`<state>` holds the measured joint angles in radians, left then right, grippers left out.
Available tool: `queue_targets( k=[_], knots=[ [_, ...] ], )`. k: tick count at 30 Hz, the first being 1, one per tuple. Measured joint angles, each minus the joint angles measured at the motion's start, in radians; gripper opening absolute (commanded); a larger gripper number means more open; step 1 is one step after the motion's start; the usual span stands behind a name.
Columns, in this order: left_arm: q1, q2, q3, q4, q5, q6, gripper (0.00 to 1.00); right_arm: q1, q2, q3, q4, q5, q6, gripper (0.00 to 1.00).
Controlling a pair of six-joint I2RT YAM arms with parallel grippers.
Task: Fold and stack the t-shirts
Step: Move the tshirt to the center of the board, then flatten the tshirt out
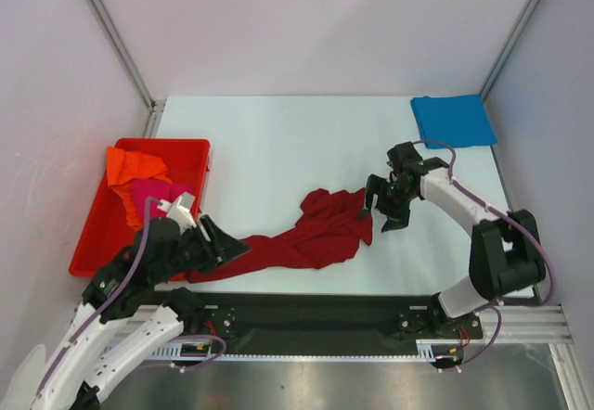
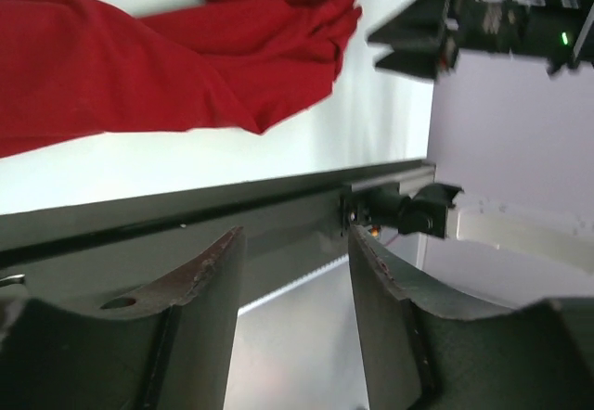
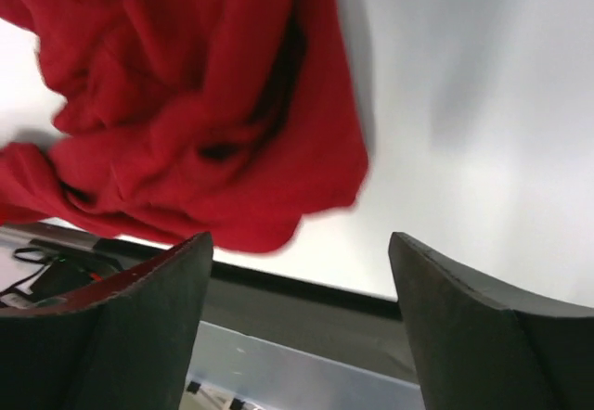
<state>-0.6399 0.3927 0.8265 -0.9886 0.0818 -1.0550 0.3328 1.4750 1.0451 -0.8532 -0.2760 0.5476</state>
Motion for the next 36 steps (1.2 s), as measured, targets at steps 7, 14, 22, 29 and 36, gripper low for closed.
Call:
queue_targets(
  k=[7,14,22,29,36],
  knots=[
    [0.000,0.115,0.005,0.080,0.079,0.037,0.52,-0.016,0.204,0.002,0.188,-0.171,0.008,0.37],
    [0.000,0.148,0.020,0.118,0.117,0.065,0.51,-0.016,0.227,0.065,0.164,-0.177,-0.015,0.00],
    [0.000,0.276,0.050,0.183,0.137,0.137,0.63,-0.016,-0.135,0.463,-0.148,0.044,-0.072,0.00],
    [-0.039,0.468,0.209,0.262,0.140,0.266,0.74,-0.026,-0.436,0.633,-0.341,0.107,-0.070,0.00],
    [-0.127,0.526,0.320,0.327,0.135,0.357,0.74,-0.024,-0.458,0.632,-0.408,0.029,-0.013,0.02]
  ],
)
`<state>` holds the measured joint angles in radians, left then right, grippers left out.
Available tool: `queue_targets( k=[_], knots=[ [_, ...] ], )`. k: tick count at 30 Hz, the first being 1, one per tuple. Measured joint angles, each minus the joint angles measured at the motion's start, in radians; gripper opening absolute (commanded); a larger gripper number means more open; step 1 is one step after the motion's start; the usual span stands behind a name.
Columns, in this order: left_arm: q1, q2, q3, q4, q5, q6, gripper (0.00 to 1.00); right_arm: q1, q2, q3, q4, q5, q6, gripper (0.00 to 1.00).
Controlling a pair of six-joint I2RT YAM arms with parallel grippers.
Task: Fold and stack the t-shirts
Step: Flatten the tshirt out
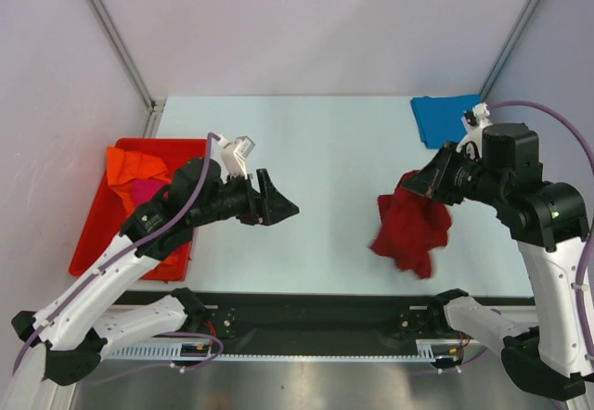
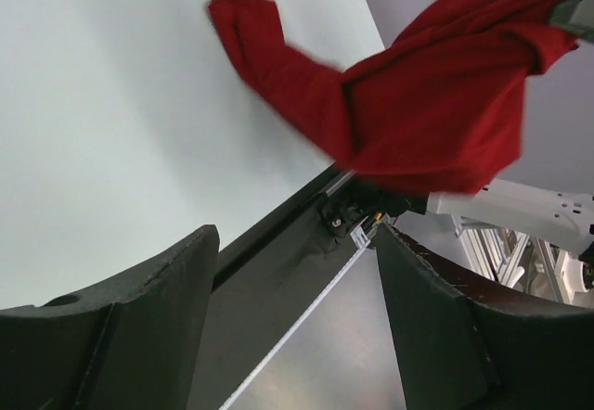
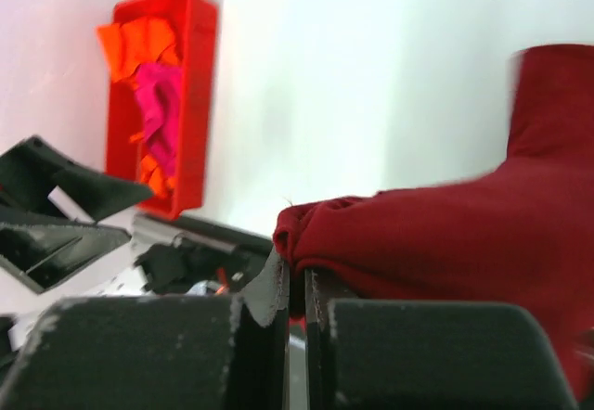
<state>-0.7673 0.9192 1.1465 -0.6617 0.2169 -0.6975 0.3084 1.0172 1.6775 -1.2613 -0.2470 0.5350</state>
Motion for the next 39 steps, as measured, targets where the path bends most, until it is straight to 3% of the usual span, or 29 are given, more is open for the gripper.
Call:
queue_targets(
  k=[5,8,9,12,14,19,23,27,32,35,39],
  knots=[
    [-0.007,-0.039,0.000,0.010,-0.013,0.003,0.73,0.027,-0.047,-0.167,0.113,-0.117,0.090,0.06],
    [-0.008,-0.090,-0.004,0.006,-0.031,0.002,0.73,0.071,-0.053,-0.305,0.235,-0.184,0.144,0.20],
    [-0.008,-0.108,-0.006,0.001,-0.035,0.002,0.73,0.085,-0.040,-0.335,0.262,-0.198,0.151,0.40],
    [-0.008,-0.147,-0.015,-0.027,-0.057,0.000,0.77,0.143,0.041,-0.382,0.325,-0.222,0.155,0.69],
    [-0.008,-0.171,-0.024,-0.054,-0.068,-0.001,0.79,0.174,0.097,-0.387,0.338,-0.209,0.140,0.79],
    [-0.011,-0.190,-0.077,-0.091,-0.074,-0.002,0.77,0.189,0.053,-0.417,0.307,-0.122,0.106,0.80],
    [-0.063,-0.134,-0.122,-0.105,-0.085,-0.009,0.77,0.187,-0.042,-0.563,0.282,-0.072,0.101,0.79],
    [-0.171,0.038,-0.097,-0.096,-0.129,-0.008,0.74,0.178,-0.058,-0.710,0.271,-0.042,0.103,0.74],
    [-0.203,0.240,-0.013,-0.109,-0.213,-0.028,0.70,0.203,-0.034,-0.784,0.330,-0.032,0.143,0.70],
    [-0.203,0.198,-0.013,-0.111,-0.267,-0.040,0.70,0.280,0.004,-0.776,0.390,-0.010,0.157,0.58],
    [-0.201,0.064,-0.024,-0.113,-0.321,-0.054,0.70,0.371,0.103,-0.724,0.421,0.053,0.162,0.55]
  ],
)
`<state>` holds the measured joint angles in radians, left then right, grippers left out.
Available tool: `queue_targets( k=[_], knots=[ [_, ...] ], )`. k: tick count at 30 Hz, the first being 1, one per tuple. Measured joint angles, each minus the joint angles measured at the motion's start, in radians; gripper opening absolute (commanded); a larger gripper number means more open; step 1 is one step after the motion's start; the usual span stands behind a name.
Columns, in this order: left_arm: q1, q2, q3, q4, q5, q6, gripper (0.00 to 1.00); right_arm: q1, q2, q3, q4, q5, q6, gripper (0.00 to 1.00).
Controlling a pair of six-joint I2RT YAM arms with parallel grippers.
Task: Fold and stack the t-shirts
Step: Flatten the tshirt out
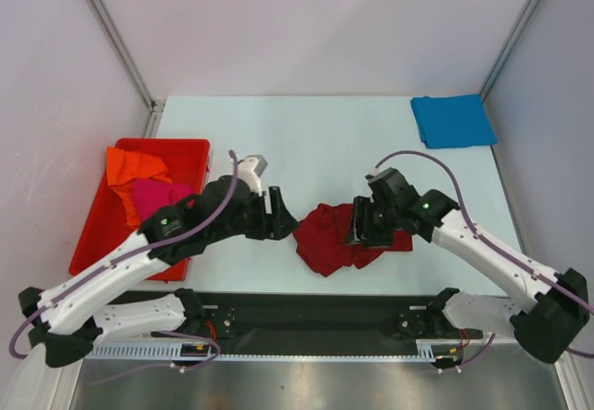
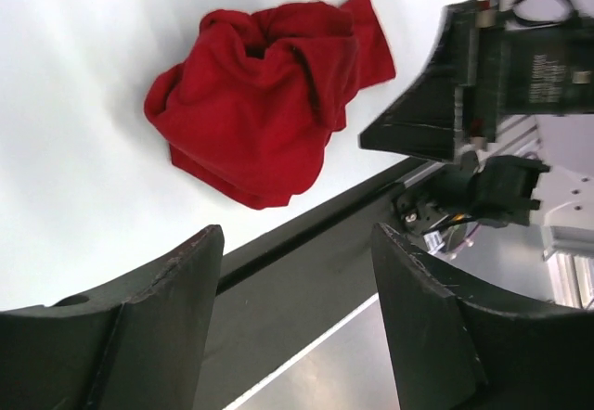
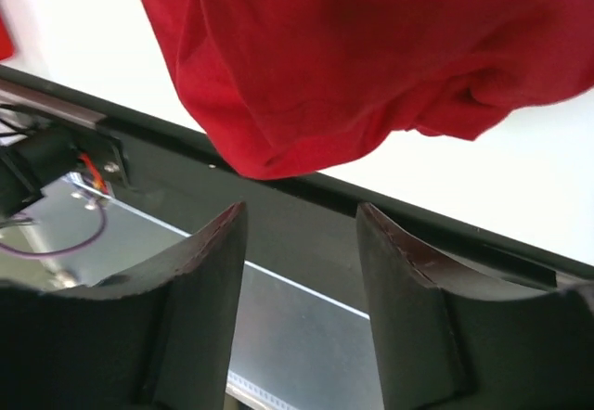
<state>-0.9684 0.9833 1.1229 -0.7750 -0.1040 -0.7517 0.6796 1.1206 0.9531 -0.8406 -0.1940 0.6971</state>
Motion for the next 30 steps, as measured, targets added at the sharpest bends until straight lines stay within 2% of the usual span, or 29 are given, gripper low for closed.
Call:
queue_targets(
  k=[6,13,17,19,20,22,26,30],
  knots=[
    [0.002,-0.168,-0.111,-0.021,-0.047,-0.056,0.69,0.031,0.116,0.052,0.017,0.074,-0.023,0.51],
    [0.007,-0.258,-0.217,-0.051,-0.056,-0.124,0.70,0.036,0.240,0.106,0.058,0.080,-0.043,0.46],
    [0.008,-0.285,-0.218,-0.051,-0.073,-0.140,0.71,0.044,0.279,0.110,0.069,0.073,-0.050,0.21],
    [0.009,-0.294,-0.218,-0.052,-0.080,-0.140,0.73,0.048,0.285,0.117,0.060,0.075,-0.055,0.11],
    [0.009,-0.298,-0.218,-0.052,-0.083,-0.140,0.73,0.050,0.285,0.123,0.055,0.078,-0.061,0.00],
    [0.010,-0.303,-0.218,-0.053,-0.092,-0.138,0.77,0.050,0.286,0.155,0.025,0.090,-0.074,0.00],
    [0.015,-0.292,-0.216,-0.055,-0.103,-0.111,0.84,0.050,0.294,0.326,-0.115,0.158,-0.101,0.00],
    [0.018,-0.251,-0.175,-0.047,-0.103,-0.026,0.98,0.049,0.288,0.692,-0.312,0.294,-0.129,0.00]
  ],
)
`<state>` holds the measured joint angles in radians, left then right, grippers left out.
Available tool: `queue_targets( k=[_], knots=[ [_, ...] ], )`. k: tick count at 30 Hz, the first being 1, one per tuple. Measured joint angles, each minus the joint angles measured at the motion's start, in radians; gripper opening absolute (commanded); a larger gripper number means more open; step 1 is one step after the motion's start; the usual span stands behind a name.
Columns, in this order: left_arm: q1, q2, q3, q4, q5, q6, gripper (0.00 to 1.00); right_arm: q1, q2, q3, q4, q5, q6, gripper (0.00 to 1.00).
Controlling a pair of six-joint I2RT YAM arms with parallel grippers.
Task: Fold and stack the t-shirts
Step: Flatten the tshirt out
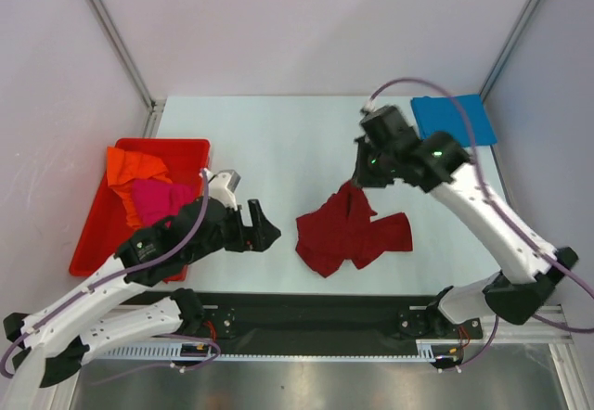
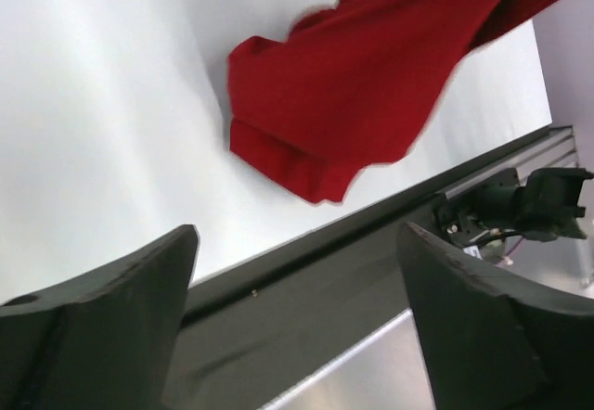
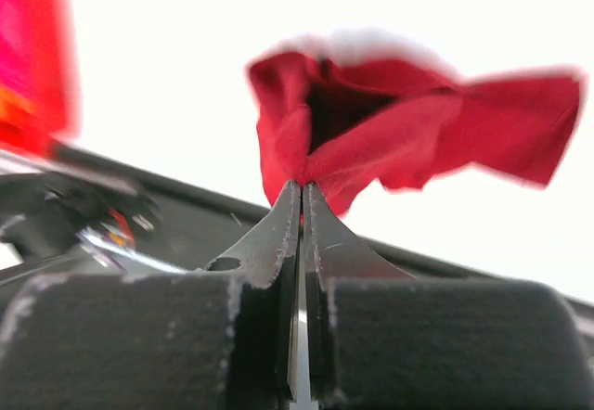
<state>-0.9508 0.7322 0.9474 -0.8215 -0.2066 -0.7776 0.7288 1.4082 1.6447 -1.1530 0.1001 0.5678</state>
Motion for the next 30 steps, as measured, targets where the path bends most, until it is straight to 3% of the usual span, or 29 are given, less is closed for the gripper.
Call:
queue_targets(
  k=[3,9,15,20,25,30],
  knots=[
    [0.001,0.037,0.045,0.062,0.007,0.101,1.00,-0.014,-0.055,0.243,-0.069,0.085,-0.029,0.00],
    [0.002,0.118,0.119,0.312,0.065,0.358,1.00,-0.071,-0.205,0.543,-0.156,0.115,-0.083,0.00],
    [0.003,0.298,0.188,0.562,0.186,0.609,1.00,-0.072,-0.306,0.685,-0.149,-0.046,-0.092,0.00],
    [0.002,0.492,0.304,0.629,0.273,0.665,1.00,-0.071,-0.303,0.724,-0.090,-0.158,-0.060,0.00],
    [0.002,0.451,0.303,0.653,0.336,0.626,1.00,-0.069,-0.258,0.718,0.008,-0.251,-0.017,0.00],
    [0.002,0.240,0.286,0.608,0.316,0.602,1.00,-0.069,-0.185,0.700,0.188,-0.391,0.069,0.00]
  ],
)
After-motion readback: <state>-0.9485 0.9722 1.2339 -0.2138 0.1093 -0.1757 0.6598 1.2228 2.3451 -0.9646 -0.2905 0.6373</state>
